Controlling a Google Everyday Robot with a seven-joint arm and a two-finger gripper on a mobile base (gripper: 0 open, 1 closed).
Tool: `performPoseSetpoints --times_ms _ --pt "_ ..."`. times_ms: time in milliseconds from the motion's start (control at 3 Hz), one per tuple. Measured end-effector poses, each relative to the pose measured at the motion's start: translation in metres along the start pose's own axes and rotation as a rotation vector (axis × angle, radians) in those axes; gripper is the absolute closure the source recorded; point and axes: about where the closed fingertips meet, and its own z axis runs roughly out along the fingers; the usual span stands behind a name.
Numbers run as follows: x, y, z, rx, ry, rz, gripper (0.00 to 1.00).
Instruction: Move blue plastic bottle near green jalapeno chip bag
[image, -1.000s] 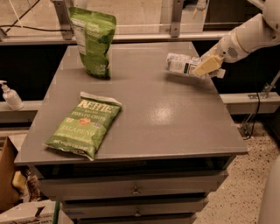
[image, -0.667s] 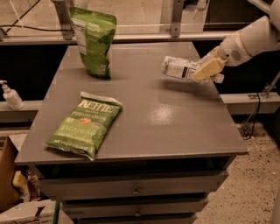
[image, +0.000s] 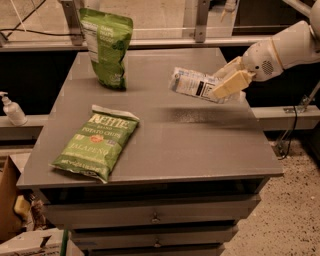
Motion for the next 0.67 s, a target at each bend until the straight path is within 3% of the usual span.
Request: performPoseSetpoints --times_ms 333,667 --pt "-0.014 0.037 0.006 -0.035 0.015 -0.09 1.0" --pt "-0.018 0.074 0.021 -0.03 0.09 -0.216 1.0"
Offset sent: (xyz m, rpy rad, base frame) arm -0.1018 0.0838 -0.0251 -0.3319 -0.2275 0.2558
